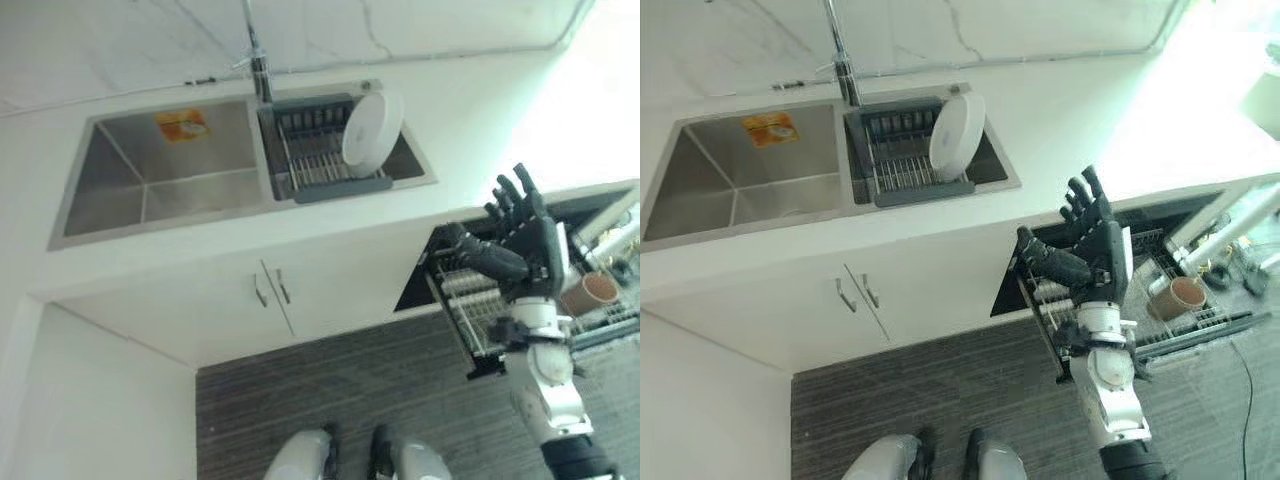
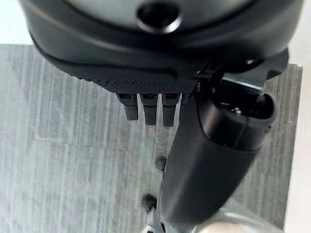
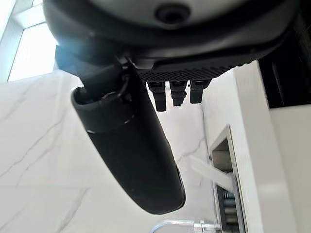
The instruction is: Place the dishes in the dishwasher.
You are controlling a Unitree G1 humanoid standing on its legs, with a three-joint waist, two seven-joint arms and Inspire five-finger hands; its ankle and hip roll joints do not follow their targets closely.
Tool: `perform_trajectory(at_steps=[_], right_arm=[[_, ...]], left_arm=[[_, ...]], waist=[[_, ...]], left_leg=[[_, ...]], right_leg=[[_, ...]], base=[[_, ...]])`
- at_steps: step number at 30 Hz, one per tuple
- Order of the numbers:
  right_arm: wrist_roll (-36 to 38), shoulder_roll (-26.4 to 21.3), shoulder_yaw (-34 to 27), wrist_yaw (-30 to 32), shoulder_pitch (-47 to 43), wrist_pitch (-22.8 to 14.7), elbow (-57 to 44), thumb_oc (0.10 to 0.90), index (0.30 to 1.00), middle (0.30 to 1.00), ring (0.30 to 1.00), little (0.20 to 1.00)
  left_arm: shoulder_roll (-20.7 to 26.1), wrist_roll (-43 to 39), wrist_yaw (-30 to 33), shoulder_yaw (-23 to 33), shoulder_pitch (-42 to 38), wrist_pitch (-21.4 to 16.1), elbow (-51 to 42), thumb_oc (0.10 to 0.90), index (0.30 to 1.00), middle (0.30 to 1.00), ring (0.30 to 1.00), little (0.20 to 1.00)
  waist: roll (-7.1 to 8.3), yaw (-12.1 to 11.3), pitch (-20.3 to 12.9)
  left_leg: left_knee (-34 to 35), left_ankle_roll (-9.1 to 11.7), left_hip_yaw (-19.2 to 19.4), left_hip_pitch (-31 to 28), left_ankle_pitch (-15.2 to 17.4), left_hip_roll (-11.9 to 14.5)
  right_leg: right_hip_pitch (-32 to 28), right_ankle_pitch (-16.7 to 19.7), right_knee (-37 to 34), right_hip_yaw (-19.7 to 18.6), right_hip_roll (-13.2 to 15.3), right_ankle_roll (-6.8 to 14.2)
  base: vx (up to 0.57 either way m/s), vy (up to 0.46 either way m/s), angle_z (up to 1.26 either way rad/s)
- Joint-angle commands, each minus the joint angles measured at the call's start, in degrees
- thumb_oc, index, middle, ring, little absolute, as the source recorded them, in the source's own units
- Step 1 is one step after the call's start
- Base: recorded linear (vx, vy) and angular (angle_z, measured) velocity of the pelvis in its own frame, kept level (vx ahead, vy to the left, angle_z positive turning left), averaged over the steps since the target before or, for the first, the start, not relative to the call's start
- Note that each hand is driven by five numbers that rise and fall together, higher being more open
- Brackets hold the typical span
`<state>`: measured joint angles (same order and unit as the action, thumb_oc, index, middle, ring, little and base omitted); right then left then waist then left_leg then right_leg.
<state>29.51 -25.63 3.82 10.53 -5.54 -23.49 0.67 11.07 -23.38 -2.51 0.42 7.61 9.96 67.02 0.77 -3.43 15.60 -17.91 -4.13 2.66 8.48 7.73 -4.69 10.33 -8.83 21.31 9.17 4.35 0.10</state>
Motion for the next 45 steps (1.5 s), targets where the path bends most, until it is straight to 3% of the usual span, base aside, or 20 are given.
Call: perform_trajectory(at_steps=[1,8,10,12,13,16,17,19,22,24,27,28,31,32,34,36,39,45], right_arm=[[0.65,-2.79,-2.63,-0.06,-6.22,-5.95,-6.05,0.800,0.900,0.900,0.900,0.900],[0.70,-2.27,-2.64,-0.79,-5.84,-5.75,-6.55,0.800,0.900,0.900,0.900,0.900],[0.64,-2.21,-2.32,-0.64,-5.79,-6.13,-6.55,0.800,0.900,0.900,0.900,0.900],[0.38,-2.05,-2.43,-0.68,-5.75,-6.37,-6.49,0.800,0.900,0.900,0.900,0.900],[-0.22,-1.27,-2.63,-1.02,-5.50,-6.42,-6.36,0.800,0.900,0.900,0.900,0.900],[-1.47,-0.47,-1.97,-0.62,-5.99,-5.60,-6.35,0.800,0.900,0.900,0.900,0.900],[-2.36,-0.35,-0.94,0.54,-6.88,-5.02,-6.30,0.800,0.900,0.900,0.900,0.900],[-2.86,-0.61,-0.14,1.59,-7.85,-5.43,-5.56,0.800,0.900,0.900,0.900,0.900],[-2.58,-0.66,0.09,1.50,-8.54,-5.77,-4.47,0.800,0.900,0.900,0.900,0.900],[-1.53,-0.57,0.88,-0.28,-8.31,-6.27,-4.31,0.800,0.900,0.900,0.900,0.900],[0.08,-0.19,1.15,-0.45,-7.61,-7.32,-4.13,0.800,0.900,0.900,0.900,0.900],[0.78,0.20,1.35,-0.84,-7.38,-7.91,-4.16,0.800,0.900,0.900,0.900,0.900],[0.40,1.61,3.03,-3.08,-9.71,-8.08,-3.41,0.800,0.900,0.900,0.900,0.900],[-0.92,2.26,4.15,-2.89,-10.78,-7.57,-3.50,0.800,0.900,0.900,0.900,0.900],[-0.78,2.41,4.62,-3.16,-11.69,-6.79,-3.65,0.800,0.900,0.900,0.900,0.900],[0.24,1.48,5.36,-2.50,-12.80,-6.54,-2.98,0.800,0.900,0.900,0.900,0.900],[-0.53,1.28,5.27,-1.60,-13.71,-6.34,-2.70,0.800,0.900,0.900,0.900,0.900],[1.48,-0.06,3.90,-1.70,-11.58,-4.47,-4.19,0.800,0.900,0.900,0.900,0.900]], left_arm=[[-0.12,0.97,0.79,-1.03,0.55,0.98,2.15,0.800,0.900,0.900,0.900,0.900],[-0.83,0.21,0.87,-1.15,0.74,0.53,2.42,0.800,0.900,0.900,0.900,0.900],[-0.97,0.18,0.78,-1.15,0.71,0.19,2.32,0.800,0.900,0.900,0.900,0.900],[-1.21,0.54,0.82,-1.09,0.77,0.11,2.08,0.800,0.900,0.900,0.900,0.900],[-1.34,1.02,0.88,-1.08,1.12,0.23,1.87,0.800,0.900,0.900,0.900,0.900],[-1.52,1.53,0.85,-1.07,1.59,1.27,1.70,0.800,0.900,0.900,0.900,0.900],[-1.79,1.76,0.30,-0.94,2.02,1.01,2.41,0.800,0.900,0.900,0.900,0.900],[-2.07,1.90,-0.31,-0.49,2.72,0.33,3.55,0.800,0.900,0.900,0.900,0.900],[-1.95,1.74,-0.08,-0.25,2.31,0.34,4.30,0.800,0.900,0.900,0.900,0.900],[-1.31,-0.16,1.40,0.63,2.04,-1.46,4.46,0.800,0.900,0.900,0.900,0.900],[-0.39,1.48,3.90,0.98,1.52,-2.41,3.36,0.800,0.900,0.900,0.900,0.900],[-0.03,1.64,4.49,0.75,1.37,-2.24,3.01,0.800,0.900,0.900,0.900,0.900],[0.30,-1.36,5.31,0.81,0.90,-1.40,2.67,0.800,0.900,0.900,0.900,0.900],[0.62,-1.79,4.89,1.16,0.72,-0.74,2.51,0.800,0.900,0.900,0.900,0.900],[1.04,-2.79,5.20,1.24,0.29,-0.01,2.18,0.800,0.900,0.900,0.900,0.900],[1.48,-3.84,5.67,1.64,0.04,0.67,1.82,0.800,0.900,0.900,0.900,0.900],[1.14,-4.33,5.03,1.45,0.28,-0.41,2.96,0.800,0.900,0.900,0.900,0.900],[-0.95,-1.63,8.14,0.54,2.58,-1.23,3.64,0.800,0.900,0.900,0.900,0.900]], waist=[[-0.15,-0.87,-1.99],[0.83,-0.89,-1.02],[1.63,-1.20,-0.23],[1.82,-1.44,0.71],[1.48,-1.46,1.33],[-0.60,-1.98,1.31],[-2.47,-2.74,1.37],[-2.84,-4.32,1.53],[-1.95,-4.79,0.96],[-1.23,-6.01,-0.44],[-0.73,-6.40,-1.39],[-0.97,-6.36,-1.57],[-2.49,-6.93,-0.70],[-3.16,-6.93,-0.04],[-3.37,-6.70,0.44],[-1.99,-7.44,0.88],[-0.93,-7.74,1.12],[-0.54,-8.18,-0.21]], left_leg=[[0.72,1.62,-0.95,-2.83,3.34,1.15],[0.72,2.01,-0.86,-5.58,3.07,0.52],[0.72,2.53,-0.96,-6.60,-0.34,-0.02],[-5.66,3.04,-1.32,-3.79,-1.39,-0.20],[-8.89,3.27,-0.98,-1.82,-1.81,-0.24],[0.72,3.25,-3.41,-1.51,-2.67,0.23],[0.72,4.80,-5.94,2.92,-4.01,1.57],[0.72,6.53,-6.32,7.85,-8.79,2.34],[0.72,5.58,-3.85,8.16,-6.83,2.35],[0.72,3.99,-4.13,6.55,-4.34,2.23],[0.72,1.86,-4.26,4.60,-1.88,1.49],[0.72,0.93,-4.50,3.73,-0.92,1.40],[0.72,0.98,-4.31,1.87,0.15,3.20],[0.72,1.18,-3.97,0.79,0.91,4.01],[0.72,1.65,-3.87,1.16,0.55,5.14],[0.72,2.27,-3.50,2.13,-0.22,5.11],[0.72,2.91,-3.60,3.00,-0.39,5.41],[0.72,3.98,-4.29,3.05,0.06,4.96]], right_leg=[[-6.07,-2.13,-4.12,0.62,-1.03,3.05],[-7.38,-2.36,-4.12,-0.12,-0.73,2.03],[-8.05,-2.55,-4.12,-1.24,-0.18,1.47],[-8.79,-2.49,-4.12,-2.20,-0.22,1.26],[-9.44,-2.41,-4.12,-2.72,-0.63,1.06],[-10.63,-3.53,-4.12,-3.48,-2.60,1.42],[-11.75,-4.63,-4.12,-3.82,-4.52,1.39],[-14.45,-6.66,-4.12,-4.74,-5.84,1.17],[-15.35,-7.37,-4.12,-4.59,-4.78,1.77],[-16.48,-7.38,-4.12,-2.25,-3.00,2.96],[-18.48,-2.44,-4.12,0.07,-2.28,4.25],[-18.43,1.37,-3.60,1.73,-1.89,5.25],[-11.43,2.50,-3.20,6.73,2.07,5.98],[-7.85,5.26,-1.83,7.57,4.78,6.48],[-8.31,2.83,-3.70,6.52,3.27,5.84],[-7.63,0.27,-4.12,7.15,3.98,5.62],[-6.28,-0.68,-4.12,6.87,4.51,5.76],[-6.40,-1.84,-4.12,6.65,5.17,5.77]], base=[[0.03,-0.118,0.04],[0.04,-0.132,0.08],[0.05,-0.112,-0.04],[0.06,-0.081,-0.02],[0.17,0.025,0.02],[0.22,0.177,-0.03],[0.31,0.291,-0.01],[0.31,0.232,-0.06],[0.22,0.158,-0.50],[0.25,0.148,-0.41],[0.19,0.079,-0.75],[0.15,0.048,-0.53],[0.04,-0.032,-0.30],[0.00,-0.092,-0.56],[0.00,-0.095,-0.61],[-0.03,-0.158,-0.10],[-0.01,-0.121,0.03],[0.10,-0.018,0.10]])
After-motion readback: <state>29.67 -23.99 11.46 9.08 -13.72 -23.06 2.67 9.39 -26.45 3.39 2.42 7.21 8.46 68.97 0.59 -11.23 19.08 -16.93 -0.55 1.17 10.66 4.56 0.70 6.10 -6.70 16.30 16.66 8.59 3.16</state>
